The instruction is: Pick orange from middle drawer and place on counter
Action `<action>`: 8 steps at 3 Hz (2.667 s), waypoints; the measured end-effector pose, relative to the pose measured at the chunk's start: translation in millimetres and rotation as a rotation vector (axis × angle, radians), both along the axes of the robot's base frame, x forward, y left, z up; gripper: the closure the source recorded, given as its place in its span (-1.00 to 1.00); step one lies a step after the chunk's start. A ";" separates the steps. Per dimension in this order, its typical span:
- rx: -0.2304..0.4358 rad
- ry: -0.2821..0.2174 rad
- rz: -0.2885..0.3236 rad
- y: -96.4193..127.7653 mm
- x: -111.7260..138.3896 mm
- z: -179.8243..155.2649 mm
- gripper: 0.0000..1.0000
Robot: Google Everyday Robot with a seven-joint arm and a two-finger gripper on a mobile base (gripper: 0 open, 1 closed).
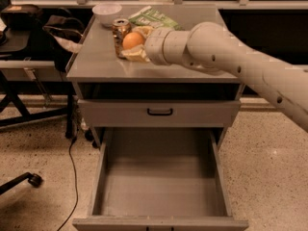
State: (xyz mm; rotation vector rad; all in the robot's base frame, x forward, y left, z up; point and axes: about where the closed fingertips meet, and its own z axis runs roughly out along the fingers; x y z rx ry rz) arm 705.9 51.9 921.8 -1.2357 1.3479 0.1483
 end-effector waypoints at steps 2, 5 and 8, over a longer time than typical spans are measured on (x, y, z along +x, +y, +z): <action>-0.037 0.012 -0.102 -20.6 29.6 -15.3 1.00; -0.074 0.066 -0.207 -41.1 64.1 -54.1 0.18; -0.074 0.066 -0.207 -41.0 64.1 -54.1 -1.00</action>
Offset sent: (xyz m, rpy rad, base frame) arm 0.0560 -0.0462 -0.0306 -0.0567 0.0274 -0.2042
